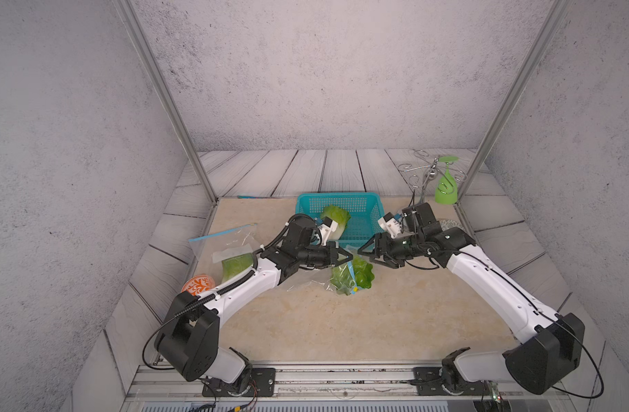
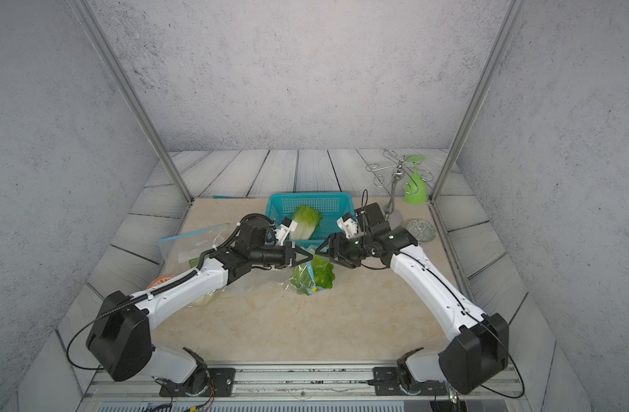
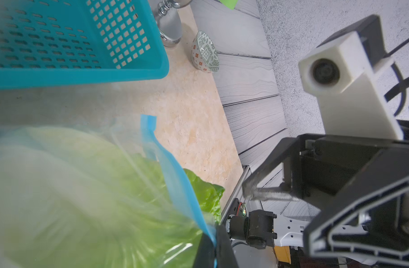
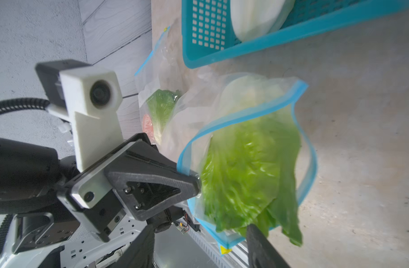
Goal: Put the chinese cabbages into a zipper bag and zip it
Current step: Place the Chinese cabbage in the zipper food storage bag, then adjust the zipper food storage bag at the center of the board.
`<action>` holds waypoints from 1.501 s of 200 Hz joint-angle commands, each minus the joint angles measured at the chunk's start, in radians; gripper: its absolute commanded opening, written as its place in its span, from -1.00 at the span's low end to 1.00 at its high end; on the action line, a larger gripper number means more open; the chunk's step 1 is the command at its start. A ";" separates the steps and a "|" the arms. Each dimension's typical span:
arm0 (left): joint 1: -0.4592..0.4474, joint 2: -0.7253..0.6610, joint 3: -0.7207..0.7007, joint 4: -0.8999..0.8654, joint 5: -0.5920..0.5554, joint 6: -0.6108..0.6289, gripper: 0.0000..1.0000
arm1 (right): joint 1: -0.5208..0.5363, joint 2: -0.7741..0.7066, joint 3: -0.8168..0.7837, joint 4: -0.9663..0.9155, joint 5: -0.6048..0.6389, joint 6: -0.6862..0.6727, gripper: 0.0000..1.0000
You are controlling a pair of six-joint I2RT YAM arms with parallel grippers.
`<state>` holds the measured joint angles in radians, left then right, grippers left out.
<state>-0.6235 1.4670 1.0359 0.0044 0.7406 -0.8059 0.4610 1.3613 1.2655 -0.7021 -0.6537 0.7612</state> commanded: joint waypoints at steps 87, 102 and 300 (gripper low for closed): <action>-0.001 0.030 -0.023 0.043 0.045 -0.029 -1.00 | -0.110 -0.009 -0.257 0.098 -0.044 0.029 -0.14; -0.011 0.041 -0.028 0.046 0.046 -0.035 -1.00 | -0.066 0.017 -0.336 0.275 -0.062 0.133 -0.40; 0.027 -0.046 -0.234 0.163 0.045 -0.114 -1.00 | -0.063 0.162 -0.300 0.127 0.061 -0.076 -0.06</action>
<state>-0.6056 1.4773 0.7971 0.1356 0.7490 -0.8600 0.3885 1.4570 0.9863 -0.4553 -0.6922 0.7853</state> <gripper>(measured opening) 0.045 0.512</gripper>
